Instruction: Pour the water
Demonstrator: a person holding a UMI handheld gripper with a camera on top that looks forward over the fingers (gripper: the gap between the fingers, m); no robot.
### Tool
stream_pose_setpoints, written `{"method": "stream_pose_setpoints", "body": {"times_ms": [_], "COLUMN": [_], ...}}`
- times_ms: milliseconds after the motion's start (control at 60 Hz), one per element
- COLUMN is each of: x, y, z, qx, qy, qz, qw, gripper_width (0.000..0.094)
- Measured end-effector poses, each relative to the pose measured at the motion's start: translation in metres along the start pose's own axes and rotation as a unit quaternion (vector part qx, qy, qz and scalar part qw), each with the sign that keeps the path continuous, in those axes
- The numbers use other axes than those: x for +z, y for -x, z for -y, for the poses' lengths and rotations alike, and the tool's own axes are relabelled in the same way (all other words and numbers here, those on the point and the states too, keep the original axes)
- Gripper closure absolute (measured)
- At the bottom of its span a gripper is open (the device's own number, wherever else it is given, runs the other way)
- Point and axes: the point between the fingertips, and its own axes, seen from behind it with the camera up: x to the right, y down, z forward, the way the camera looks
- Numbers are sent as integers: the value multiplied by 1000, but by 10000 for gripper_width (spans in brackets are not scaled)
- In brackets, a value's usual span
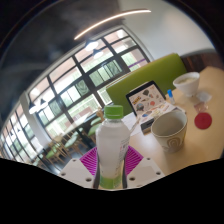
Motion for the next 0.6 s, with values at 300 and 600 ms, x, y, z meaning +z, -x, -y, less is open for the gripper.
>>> {"method": "stream_pose_setpoints", "body": {"times_ms": [300, 600], "x": [-13, -13], "y": [20, -4], "z": [95, 123], "qx": [549, 730], "qy": [-9, -37], "qz": [207, 207], "qw": [810, 651], "gripper_width": [625, 624]}}
